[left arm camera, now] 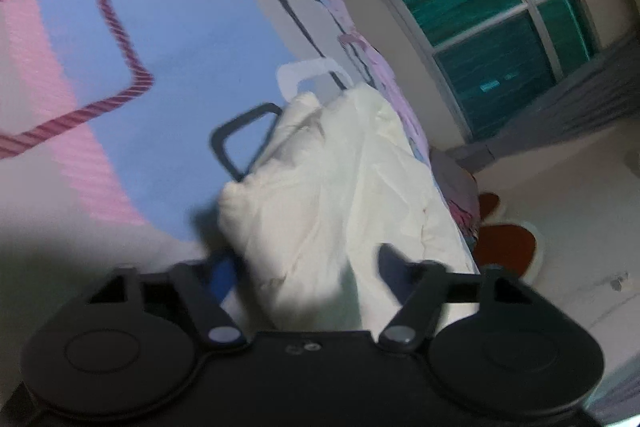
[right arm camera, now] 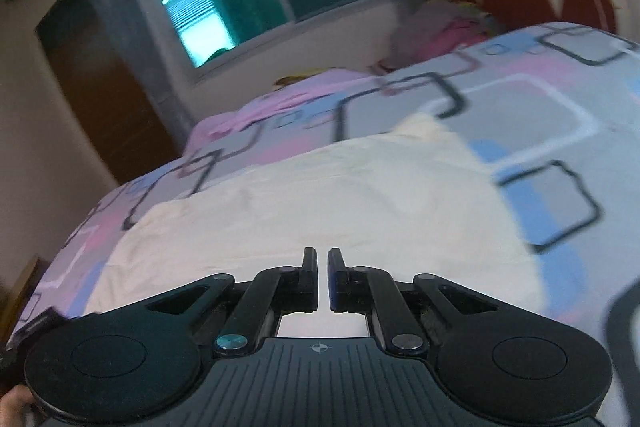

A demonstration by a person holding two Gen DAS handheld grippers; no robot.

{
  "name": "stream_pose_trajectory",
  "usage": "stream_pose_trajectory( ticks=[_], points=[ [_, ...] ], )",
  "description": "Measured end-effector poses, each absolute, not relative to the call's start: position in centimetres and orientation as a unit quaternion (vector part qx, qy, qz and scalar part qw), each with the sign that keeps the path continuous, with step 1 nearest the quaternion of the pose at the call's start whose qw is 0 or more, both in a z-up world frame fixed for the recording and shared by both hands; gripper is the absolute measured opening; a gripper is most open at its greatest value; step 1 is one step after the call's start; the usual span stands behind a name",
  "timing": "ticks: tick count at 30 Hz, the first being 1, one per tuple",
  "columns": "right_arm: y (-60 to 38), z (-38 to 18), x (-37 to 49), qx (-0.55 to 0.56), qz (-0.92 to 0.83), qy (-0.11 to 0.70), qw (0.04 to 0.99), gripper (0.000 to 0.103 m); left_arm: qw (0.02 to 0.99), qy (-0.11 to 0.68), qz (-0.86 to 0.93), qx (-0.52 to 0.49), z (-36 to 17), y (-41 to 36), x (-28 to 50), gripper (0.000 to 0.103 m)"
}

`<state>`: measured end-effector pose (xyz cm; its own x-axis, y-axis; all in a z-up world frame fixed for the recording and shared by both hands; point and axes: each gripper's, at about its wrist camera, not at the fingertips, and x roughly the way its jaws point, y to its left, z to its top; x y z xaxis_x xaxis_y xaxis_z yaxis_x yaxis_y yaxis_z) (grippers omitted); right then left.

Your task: Fold large clothes

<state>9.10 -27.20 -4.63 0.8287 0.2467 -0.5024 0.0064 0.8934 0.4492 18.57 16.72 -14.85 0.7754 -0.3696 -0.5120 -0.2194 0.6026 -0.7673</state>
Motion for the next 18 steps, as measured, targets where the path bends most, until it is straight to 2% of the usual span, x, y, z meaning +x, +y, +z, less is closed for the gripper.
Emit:
stream_pose_trajectory(
  ticks=[1,3,6,7,8,9,10,12,14,15,16,17,18],
  points=[
    [-26.1,-4.7,9.8,0.212,0.070,0.292,0.930,0.007,0.829,0.340,-0.049,-0.441,-15.1,16.7,18.9,0.033],
    [-24.4,-4.9,10.9,0.199,0.077,0.303,0.929,0.007,0.829,0.341,-0.061,-0.438,-15.5,16.9,19.2,0.026],
    [-22.3,-5.3,12.2,0.190,0.083,0.317,0.926,0.007,0.835,0.337,-0.081,-0.428,-15.7,17.1,18.8,0.029],
    [-21.8,-5.7,12.6,0.187,0.083,0.324,0.924,0.007,0.832,0.340,-0.080,-0.430,-15.8,17.2,18.7,0.038],
    [-21.3,-5.9,13.0,0.184,0.083,0.329,0.922,0.007,0.827,0.346,-0.076,-0.437,-16.1,17.4,18.6,0.060],
    [-21.3,-6.4,13.4,0.183,0.083,0.334,0.921,0.007,0.820,0.336,-0.089,-0.455,-16.4,17.7,18.4,0.070],
    [-20.8,-6.7,13.8,0.180,0.082,0.340,0.919,0.007,0.818,0.328,-0.099,-0.462,-16.4,17.7,18.5,0.078],
    [-19.9,-7.0,14.4,0.176,0.083,0.345,0.918,0.007,0.822,0.330,-0.103,-0.452,-16.1,17.3,19.0,0.080],
    [-19.1,-7.1,15.0,0.169,0.084,0.348,0.918,0.007,0.823,0.325,-0.097,-0.456,-16.2,17.3,19.6,0.076],
    [-18.7,-7.0,15.1,0.166,0.084,0.348,0.919,0.007,0.821,0.322,-0.092,-0.462,-16.3,17.4,19.9,0.070],
    [-18.3,-7.0,15.3,0.160,0.083,0.350,0.919,0.007,0.821,0.323,-0.088,-0.462,-16.4,17.5,20.2,0.053],
    [-17.9,-7.2,15.6,0.150,0.080,0.353,0.920,0.007,0.821,0.331,-0.084,-0.458,-16.6,17.6,20.6,0.042],
    [-17.5,-7.6,16.0,0.143,0.077,0.358,0.919,0.007,0.818,0.338,-0.085,-0.458,-16.8,17.7,21.0,0.037]
  ],
)
